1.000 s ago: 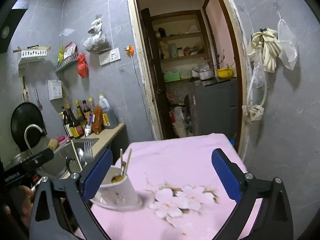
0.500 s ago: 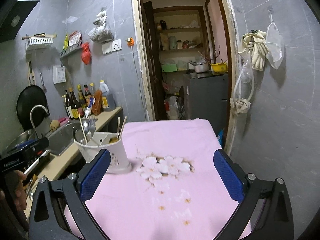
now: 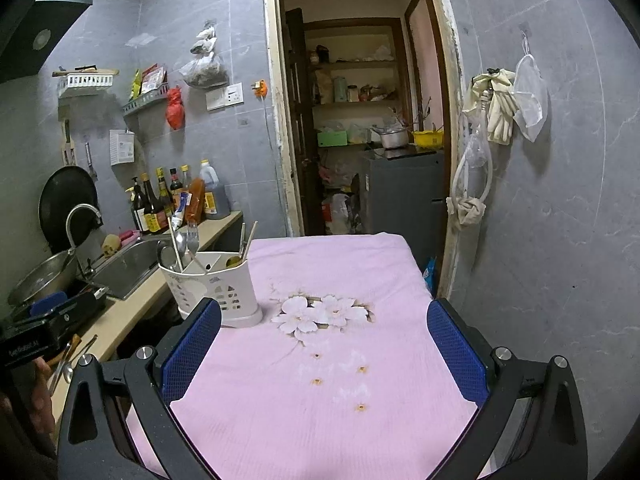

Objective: Organize utensils

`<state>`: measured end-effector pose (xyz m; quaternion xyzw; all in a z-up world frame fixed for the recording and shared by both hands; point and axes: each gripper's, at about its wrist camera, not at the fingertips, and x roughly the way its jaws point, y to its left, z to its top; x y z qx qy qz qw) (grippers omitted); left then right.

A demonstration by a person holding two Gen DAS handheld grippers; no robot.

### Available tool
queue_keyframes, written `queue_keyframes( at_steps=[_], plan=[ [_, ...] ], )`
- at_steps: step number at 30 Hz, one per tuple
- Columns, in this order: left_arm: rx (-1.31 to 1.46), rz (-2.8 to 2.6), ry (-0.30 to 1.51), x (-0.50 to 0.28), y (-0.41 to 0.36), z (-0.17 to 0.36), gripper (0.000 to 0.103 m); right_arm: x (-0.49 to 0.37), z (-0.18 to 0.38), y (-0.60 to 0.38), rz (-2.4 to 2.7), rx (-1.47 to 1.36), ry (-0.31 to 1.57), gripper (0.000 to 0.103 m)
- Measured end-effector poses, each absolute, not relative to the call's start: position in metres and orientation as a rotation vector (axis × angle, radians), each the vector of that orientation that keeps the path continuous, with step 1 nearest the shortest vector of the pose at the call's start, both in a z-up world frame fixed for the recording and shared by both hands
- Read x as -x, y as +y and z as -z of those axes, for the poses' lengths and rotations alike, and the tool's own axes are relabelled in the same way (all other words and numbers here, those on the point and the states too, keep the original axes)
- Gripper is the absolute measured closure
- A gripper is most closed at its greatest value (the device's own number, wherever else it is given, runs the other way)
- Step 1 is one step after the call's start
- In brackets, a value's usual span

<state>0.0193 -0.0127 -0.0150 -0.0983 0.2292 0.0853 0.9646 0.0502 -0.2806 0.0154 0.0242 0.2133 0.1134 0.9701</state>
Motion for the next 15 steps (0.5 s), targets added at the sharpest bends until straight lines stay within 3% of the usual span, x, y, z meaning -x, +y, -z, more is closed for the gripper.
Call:
queue_keyframes(
  at_steps=[15],
  plan=[
    [0.207, -0.179, 0.445, -0.007, -0.005, 0.014, 0.004, -0.043, -0.019, -0.277, -0.243, -0.053, 0.423, 0.002]
  ],
)
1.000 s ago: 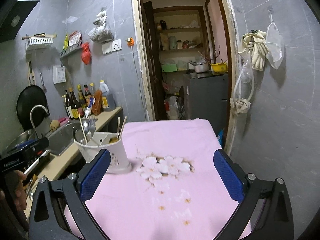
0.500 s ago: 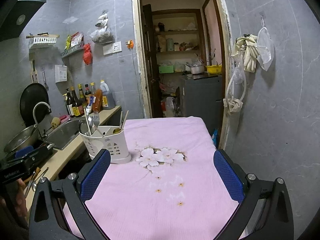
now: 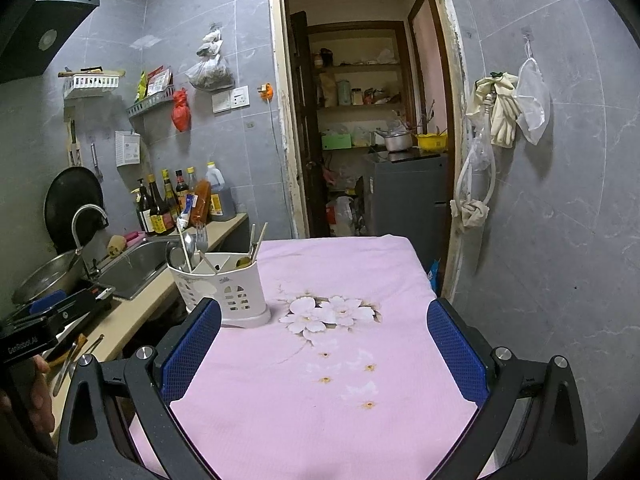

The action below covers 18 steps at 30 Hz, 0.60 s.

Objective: Organize utensils

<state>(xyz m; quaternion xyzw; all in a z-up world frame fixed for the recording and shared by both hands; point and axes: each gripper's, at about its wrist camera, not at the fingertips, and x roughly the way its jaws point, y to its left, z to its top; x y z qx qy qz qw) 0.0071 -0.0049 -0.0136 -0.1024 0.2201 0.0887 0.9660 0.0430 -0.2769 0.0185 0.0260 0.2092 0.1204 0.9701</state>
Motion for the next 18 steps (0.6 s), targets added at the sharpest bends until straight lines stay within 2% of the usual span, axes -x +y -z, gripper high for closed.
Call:
queue_keyframes(
  at_steps=[18],
  plan=[
    [0.209, -0.177, 0.446, -0.0050, -0.0042, 0.0144, 0.004, -0.0421, -0.0185, -0.2769, -0.243, -0.050, 0.422, 0.002]
  ],
)
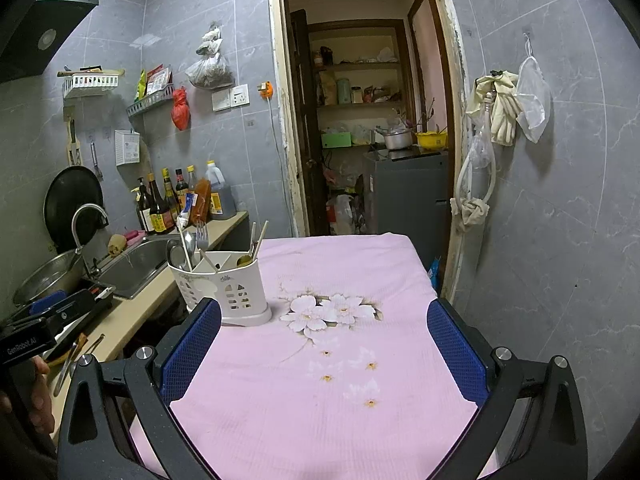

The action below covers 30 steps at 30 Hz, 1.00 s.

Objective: Organize utensils

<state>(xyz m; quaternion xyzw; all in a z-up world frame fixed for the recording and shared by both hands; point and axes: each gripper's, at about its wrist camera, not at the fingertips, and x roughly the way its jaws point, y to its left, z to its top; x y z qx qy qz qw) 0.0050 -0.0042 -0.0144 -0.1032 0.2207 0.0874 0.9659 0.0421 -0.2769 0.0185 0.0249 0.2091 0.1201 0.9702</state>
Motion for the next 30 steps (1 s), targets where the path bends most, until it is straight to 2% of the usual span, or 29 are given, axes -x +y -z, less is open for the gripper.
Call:
queue_keyframes(
  at_steps=[30],
  plan=[
    [0.208, -0.176, 0.446, -0.0048, -0.0055, 0.0136, 0.004, -0.0431, -0.0177, -0.2817, -0.241, -0.053, 0.426, 0.002]
  ],
)
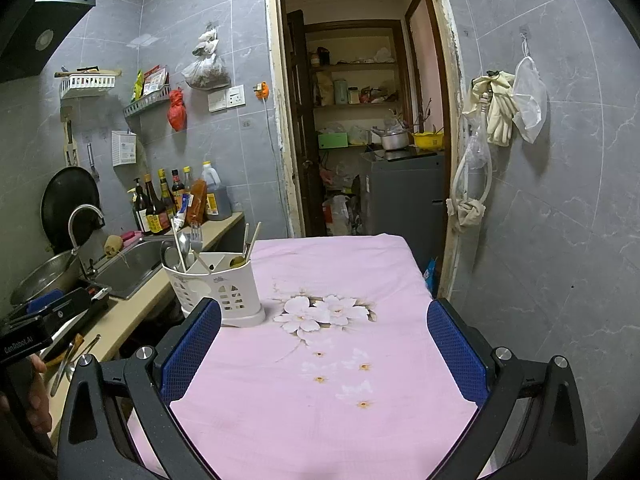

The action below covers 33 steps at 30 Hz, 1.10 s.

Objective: Organize utensils

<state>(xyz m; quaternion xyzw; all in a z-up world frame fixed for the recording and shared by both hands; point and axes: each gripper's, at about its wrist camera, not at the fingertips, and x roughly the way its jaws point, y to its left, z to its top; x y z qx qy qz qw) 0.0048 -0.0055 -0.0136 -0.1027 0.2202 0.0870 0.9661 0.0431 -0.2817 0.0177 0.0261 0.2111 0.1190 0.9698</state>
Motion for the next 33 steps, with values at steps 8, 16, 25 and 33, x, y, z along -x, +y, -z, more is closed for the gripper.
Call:
queue_keyframes(
  at_steps=[8, 16, 25, 33],
  plan=[
    [0.208, -0.177, 0.445, -0.0044, -0.0052, 0.0138, 0.004, -0.0425, -0.0176, -0.2817, -0.241, -0.053, 0.427, 0.002],
    [0.208, -0.176, 0.447, -0.0045, -0.0048, 0.0143, 0.004, -0.0429, -0.0179, -0.2812, -0.240, -0.053, 0.428, 0.002],
    [0.210, -0.172, 0.445, -0.0042, -0.0043, 0.0147, 0.004, -0.0438, -0.0158, -0.2854, -0.239, -0.052, 0.433, 0.002],
    [0.189, -0.173, 0.449, -0.0053, -0.0096, 0.0126, 0.004, -0.0473, -0.0121, -0.2878, -0.237, -0.046, 0.440, 0.002]
  ],
)
